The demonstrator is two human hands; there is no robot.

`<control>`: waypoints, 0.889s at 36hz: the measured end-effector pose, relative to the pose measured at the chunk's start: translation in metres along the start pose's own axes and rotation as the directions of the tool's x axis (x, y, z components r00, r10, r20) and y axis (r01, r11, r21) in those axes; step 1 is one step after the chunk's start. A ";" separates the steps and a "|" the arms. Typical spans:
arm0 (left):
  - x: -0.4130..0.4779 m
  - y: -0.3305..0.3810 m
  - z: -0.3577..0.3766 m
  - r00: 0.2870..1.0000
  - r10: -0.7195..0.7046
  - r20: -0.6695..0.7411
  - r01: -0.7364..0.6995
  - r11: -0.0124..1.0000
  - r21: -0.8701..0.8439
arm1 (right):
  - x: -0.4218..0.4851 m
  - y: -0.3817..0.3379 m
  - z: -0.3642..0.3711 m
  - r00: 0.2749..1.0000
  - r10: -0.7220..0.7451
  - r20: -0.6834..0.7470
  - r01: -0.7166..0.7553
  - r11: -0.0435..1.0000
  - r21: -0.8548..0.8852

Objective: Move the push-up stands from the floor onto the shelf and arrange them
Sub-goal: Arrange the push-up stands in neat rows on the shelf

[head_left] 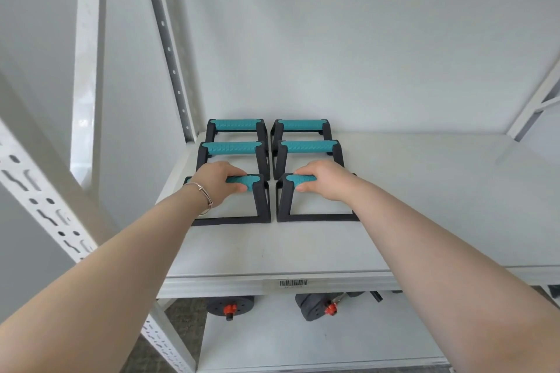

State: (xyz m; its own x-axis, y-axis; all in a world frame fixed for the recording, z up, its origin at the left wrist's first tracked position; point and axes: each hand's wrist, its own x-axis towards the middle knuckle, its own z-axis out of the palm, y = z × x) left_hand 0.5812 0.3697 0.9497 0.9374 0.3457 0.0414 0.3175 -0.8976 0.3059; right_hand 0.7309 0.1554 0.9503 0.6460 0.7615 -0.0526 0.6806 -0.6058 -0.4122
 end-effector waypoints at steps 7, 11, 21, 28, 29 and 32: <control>0.002 0.001 0.001 1.000 0.005 -0.003 -0.005 1.000 -0.012 | 0.002 0.000 -0.001 1.000 -0.013 0.019 0.013 1.000 -0.008; 0.001 0.003 0.000 1.000 0.002 -0.001 -0.002 1.000 -0.018 | 0.002 0.001 -0.001 1.000 -0.015 0.018 0.015 1.000 -0.012; -0.001 0.004 0.000 1.000 0.006 -0.008 -0.006 1.000 -0.021 | 0.002 0.002 0.002 1.000 -0.009 -0.001 0.009 1.000 -0.011; 0.000 0.001 0.004 0.999 0.026 -0.029 -0.027 0.999 -0.024 | 0.003 0.003 0.002 1.000 -0.003 0.006 0.004 1.000 -0.016; 0.000 0.000 0.004 0.999 0.029 -0.032 -0.029 0.999 -0.027 | 0.003 0.003 0.002 1.000 -0.002 0.008 0.002 1.000 -0.017; 0.002 0.000 0.005 0.999 0.035 -0.034 -0.036 0.999 -0.031 | 0.002 0.002 0.001 1.000 -0.005 0.010 0.005 1.000 -0.022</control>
State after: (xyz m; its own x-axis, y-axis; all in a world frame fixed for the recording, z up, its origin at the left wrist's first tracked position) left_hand 0.5834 0.3689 0.9447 0.9424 0.3236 0.0843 0.2794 -0.9004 0.3333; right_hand 0.7337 0.1560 0.9480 0.6390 0.7669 -0.0592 0.6914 -0.6065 -0.3927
